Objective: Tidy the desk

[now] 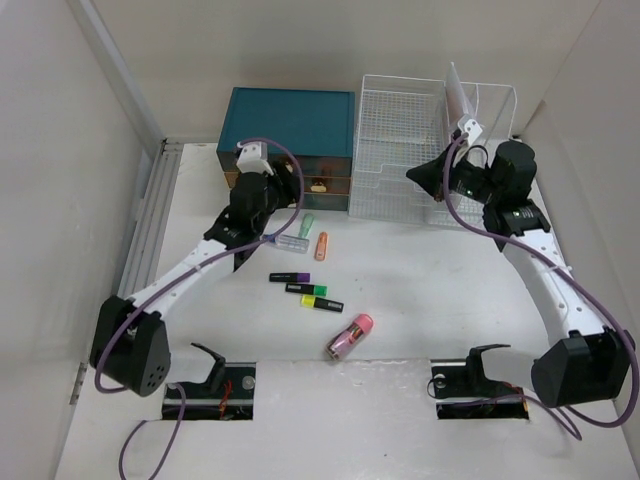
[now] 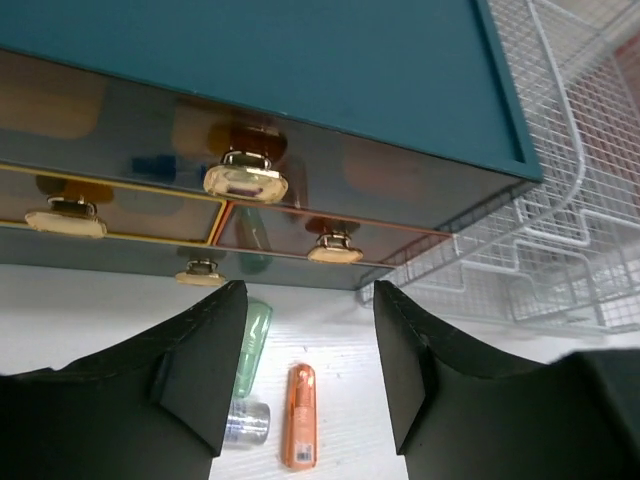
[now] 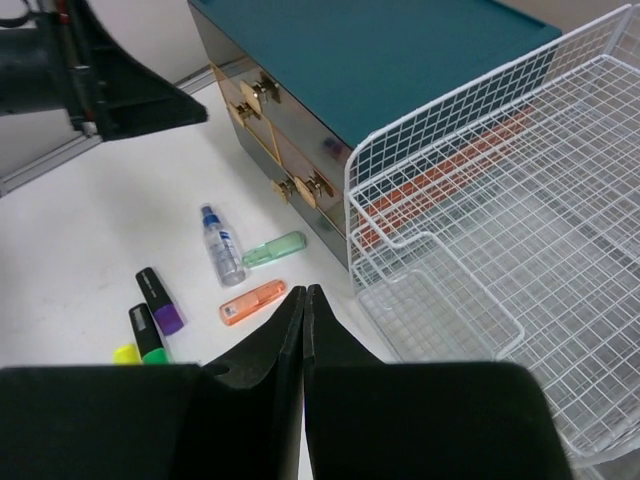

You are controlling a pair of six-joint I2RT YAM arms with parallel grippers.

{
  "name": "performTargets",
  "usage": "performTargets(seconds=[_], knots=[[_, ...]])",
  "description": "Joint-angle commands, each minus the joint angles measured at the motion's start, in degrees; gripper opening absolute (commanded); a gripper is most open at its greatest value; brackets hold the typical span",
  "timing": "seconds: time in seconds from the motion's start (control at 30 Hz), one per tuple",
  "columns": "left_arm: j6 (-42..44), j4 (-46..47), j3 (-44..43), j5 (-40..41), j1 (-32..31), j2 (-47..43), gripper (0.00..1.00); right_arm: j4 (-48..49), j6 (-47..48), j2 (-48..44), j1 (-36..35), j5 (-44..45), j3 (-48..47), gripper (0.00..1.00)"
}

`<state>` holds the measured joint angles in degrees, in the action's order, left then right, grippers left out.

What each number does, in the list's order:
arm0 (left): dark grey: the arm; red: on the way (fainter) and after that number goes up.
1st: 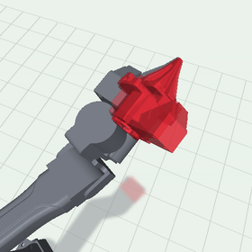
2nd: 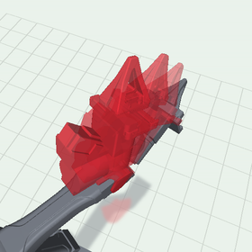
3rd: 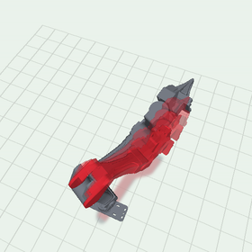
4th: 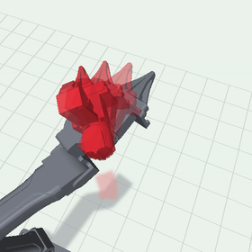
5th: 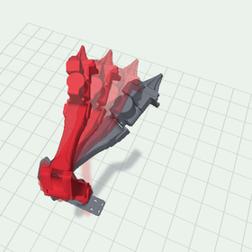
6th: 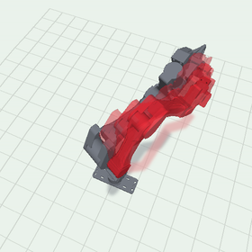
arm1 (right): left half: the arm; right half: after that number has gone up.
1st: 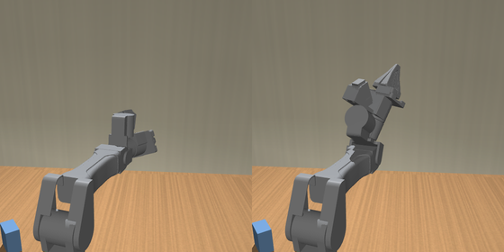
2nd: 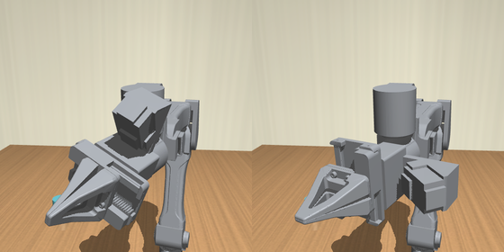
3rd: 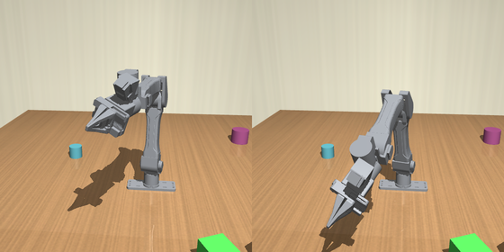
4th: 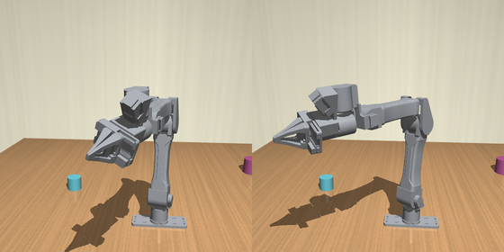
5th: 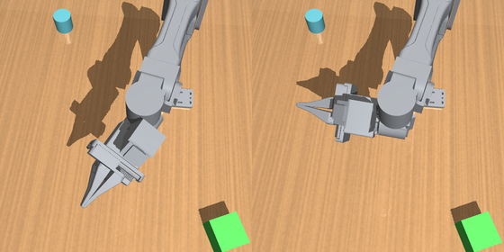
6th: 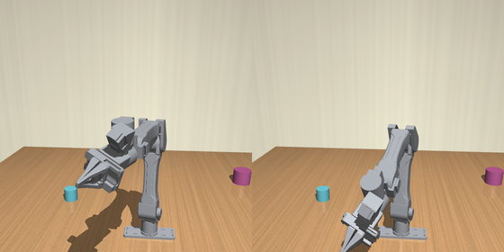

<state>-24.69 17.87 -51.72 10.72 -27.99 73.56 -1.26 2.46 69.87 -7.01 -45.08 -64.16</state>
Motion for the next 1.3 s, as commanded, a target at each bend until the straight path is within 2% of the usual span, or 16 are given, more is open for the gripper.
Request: performTargets(seconds=[0.0,0.33,0.47,0.63,1.13,1.17,1.27], knots=[[2.18,-0.55,-5.75,2.46,0.3,3.5,0.51,0.55,-0.96,-2.01,-0.38,-1.85,-2.47,0.05],[5.44,-3.62,-11.99,7.29,0.83,11.25,0.52,0.55,-1.49,-2.01,-0.38,-2.38,-2.46,0.05],[6.49,-3.63,-12.0,8.52,0.83,12.48,0.52,0.55,-1.49,-2.01,-0.38,-2.38,-2.46,0.05],[7.9,-3.71,-14.89,10.63,0.83,14.68,0.56,0.55,-1.49,-1.49,0.15,-3.61,-2.46,0.05],[10.8,-1.78,-15.95,8.97,4.16,18.11,0.56,0.55,-1.49,-1.49,0.15,-4.14,-1.93,0.05],[10.8,-1.26,-15.95,8.97,4.17,18.11,0.53,0.55,-1.49,-1.49,0.15,-4.14,-1.93,0.05],[11.33,0.23,-15.25,8.97,4.17,18.11,0.35,0.55,-1.49,-1.49,0.15,-4.14,-1.93,0.05]])
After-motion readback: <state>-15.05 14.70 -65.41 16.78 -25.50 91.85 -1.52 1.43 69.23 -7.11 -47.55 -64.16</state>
